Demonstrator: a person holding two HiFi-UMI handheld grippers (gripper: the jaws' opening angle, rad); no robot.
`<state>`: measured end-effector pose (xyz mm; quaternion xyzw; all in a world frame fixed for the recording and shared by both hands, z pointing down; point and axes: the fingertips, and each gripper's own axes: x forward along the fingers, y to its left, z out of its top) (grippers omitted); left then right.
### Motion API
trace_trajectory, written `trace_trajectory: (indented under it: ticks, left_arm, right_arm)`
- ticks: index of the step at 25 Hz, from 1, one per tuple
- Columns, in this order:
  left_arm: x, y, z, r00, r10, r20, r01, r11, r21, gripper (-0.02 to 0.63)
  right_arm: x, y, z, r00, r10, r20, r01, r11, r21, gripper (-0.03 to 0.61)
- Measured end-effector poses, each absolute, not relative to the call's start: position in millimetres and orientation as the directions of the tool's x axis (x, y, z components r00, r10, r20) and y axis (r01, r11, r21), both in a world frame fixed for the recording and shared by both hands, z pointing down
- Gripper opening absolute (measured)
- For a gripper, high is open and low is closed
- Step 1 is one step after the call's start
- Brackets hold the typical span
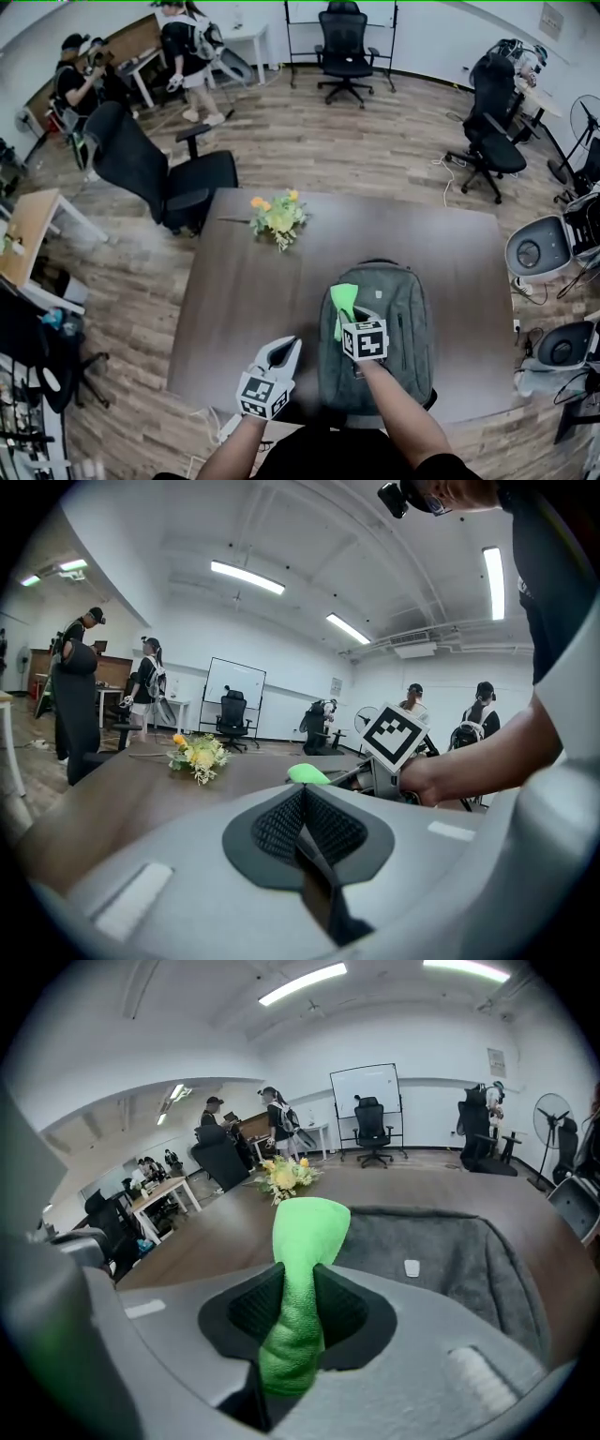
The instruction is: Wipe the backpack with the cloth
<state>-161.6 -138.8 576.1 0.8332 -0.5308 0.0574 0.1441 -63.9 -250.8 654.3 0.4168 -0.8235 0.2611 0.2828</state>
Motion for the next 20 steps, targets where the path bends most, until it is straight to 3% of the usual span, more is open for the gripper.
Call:
trace_trajectory:
  ticks: [10, 20]
  left_arm:
    - [-174.2, -128.4, 580.6, 0.414, -0.875, 0.25, -0.907, -0.375, 0.192, 0.02]
    - [-162.1, -133.9, 577.2, 0.445, -0.862, 0.244, -0.894, -0.408, 0.187, 0.02]
  right_arm:
    - [-80.4, -248.3, 672.1, -0.483, -0.493, 0.724, -0.82, 0.545, -0.175, 0.095]
    - [-32.5, -257.5, 686.0, -0.382, -0.512, 0.77, -0.851, 0.52, -0.076, 0.095]
